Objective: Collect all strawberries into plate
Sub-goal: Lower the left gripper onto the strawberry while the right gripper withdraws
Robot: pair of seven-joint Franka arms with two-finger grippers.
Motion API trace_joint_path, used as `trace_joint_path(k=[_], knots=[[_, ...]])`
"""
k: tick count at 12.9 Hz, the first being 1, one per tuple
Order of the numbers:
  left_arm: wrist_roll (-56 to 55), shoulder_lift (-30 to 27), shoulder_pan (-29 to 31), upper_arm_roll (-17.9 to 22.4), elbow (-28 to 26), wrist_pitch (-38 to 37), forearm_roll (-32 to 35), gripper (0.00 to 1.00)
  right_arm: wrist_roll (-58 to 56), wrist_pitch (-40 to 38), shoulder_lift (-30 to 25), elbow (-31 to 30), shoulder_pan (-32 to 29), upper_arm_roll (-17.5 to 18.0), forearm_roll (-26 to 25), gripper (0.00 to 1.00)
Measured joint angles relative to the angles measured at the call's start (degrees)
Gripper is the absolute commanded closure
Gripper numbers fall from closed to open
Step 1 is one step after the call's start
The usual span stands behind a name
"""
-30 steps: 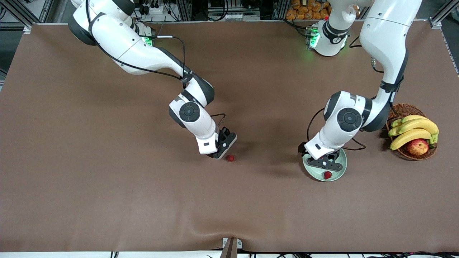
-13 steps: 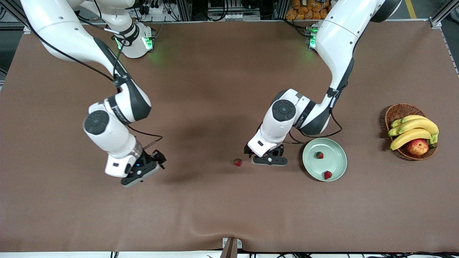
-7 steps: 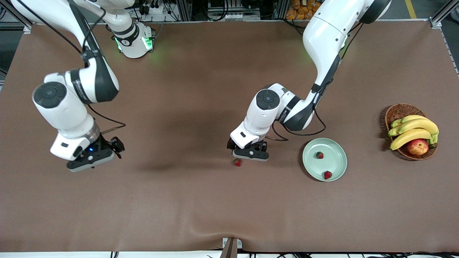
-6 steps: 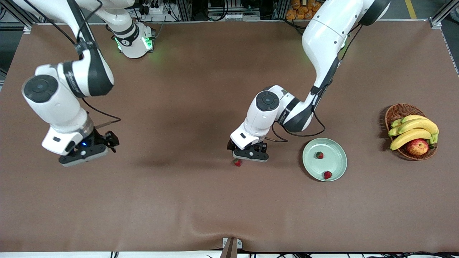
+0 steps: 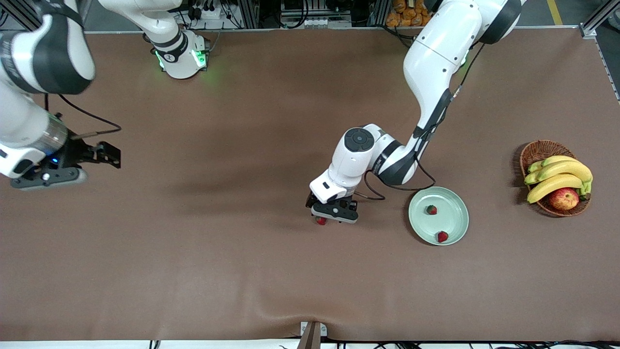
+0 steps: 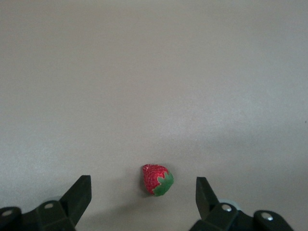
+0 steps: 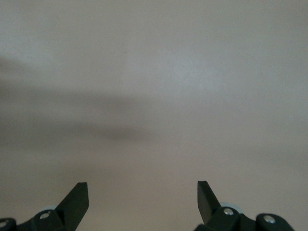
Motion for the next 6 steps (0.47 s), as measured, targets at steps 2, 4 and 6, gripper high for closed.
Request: trace_joint_path(k=[2,4,6], knots=[[-0.1,0.6,-0.3,0.0,0.0,0.2,4.8,0.22,1.2,-5.0,-0.5,2.8,-0.2,-0.8,1.1,0.0],[-0.1,2.6,-0.8,0.0,0.0,2.5,6.5,0.22,2.8,-8.3,-1.9,3.5,-1.1,-1.1,1.9,0.0],[-0.1,4.1,-1.3,0.0,0.2,3.7,6.9,0.25,3.1,-9.4,-3.1,3.5,-1.8,-1.5,2.2,0.0]])
